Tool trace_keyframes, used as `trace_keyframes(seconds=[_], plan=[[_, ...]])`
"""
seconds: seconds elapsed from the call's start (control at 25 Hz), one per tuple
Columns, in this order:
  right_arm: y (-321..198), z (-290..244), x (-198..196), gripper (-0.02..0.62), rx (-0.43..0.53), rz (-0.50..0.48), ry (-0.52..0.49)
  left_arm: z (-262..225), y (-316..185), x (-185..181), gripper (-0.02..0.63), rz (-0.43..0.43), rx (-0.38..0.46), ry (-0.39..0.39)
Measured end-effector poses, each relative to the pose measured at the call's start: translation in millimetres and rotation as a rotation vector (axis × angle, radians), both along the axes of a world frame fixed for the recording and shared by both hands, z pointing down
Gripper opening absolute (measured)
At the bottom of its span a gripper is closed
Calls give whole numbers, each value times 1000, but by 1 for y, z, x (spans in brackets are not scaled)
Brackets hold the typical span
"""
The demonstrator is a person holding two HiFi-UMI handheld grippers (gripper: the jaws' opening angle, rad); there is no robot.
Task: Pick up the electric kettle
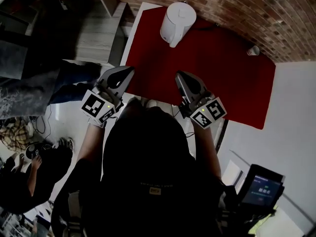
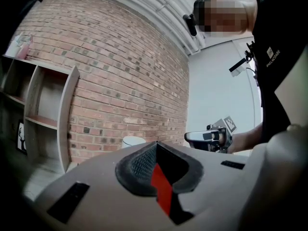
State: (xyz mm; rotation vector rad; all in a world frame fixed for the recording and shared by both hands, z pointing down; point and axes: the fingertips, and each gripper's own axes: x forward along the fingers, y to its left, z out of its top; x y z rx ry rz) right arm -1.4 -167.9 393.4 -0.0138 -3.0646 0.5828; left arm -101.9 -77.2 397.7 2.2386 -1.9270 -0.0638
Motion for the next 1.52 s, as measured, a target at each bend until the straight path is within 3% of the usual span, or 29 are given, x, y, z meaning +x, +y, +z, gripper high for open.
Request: trace_keyframes(seconds=[0.36, 1.04, 1.24, 1.52], plan=[[-19, -2, 2, 6, 7, 77, 11, 11, -28, -13, 3, 52, -5, 12], [-39, -13, -3, 6, -14, 299, -7, 36, -90, -44, 12, 233, -18, 31], [-45, -11, 14, 6, -31, 402, 35, 48, -111, -41, 31, 290, -42, 42], [-41, -11, 39, 6, 13, 484, 78, 69, -135, -26, 75, 364, -80, 31]])
